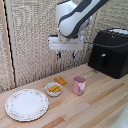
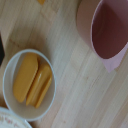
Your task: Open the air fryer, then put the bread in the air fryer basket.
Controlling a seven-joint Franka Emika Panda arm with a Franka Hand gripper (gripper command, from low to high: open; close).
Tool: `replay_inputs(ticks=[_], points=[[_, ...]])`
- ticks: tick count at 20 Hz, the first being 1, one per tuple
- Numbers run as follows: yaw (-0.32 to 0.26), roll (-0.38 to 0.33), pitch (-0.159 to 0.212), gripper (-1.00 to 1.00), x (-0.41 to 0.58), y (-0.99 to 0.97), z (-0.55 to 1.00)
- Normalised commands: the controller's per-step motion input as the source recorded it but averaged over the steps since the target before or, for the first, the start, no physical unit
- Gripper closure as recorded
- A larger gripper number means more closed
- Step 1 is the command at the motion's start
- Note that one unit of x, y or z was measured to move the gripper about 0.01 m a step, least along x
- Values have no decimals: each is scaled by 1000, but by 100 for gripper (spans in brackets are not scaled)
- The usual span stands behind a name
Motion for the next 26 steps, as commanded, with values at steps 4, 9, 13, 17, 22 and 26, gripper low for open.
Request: replay_inputs(ticks=[4,9,13,17,22,26], points=[[-107,-375,-135,-100,0,-134,-4],[-88,-375,-161,-100,0,-134,0],[-78,-373,-181,-100,9,-151,0],[-96,-323,-167,-100,117,-375,0],[-102,-212,-173,-100,49,-561,-46],[-47,-79,-132,-100,4,-626,-114]])
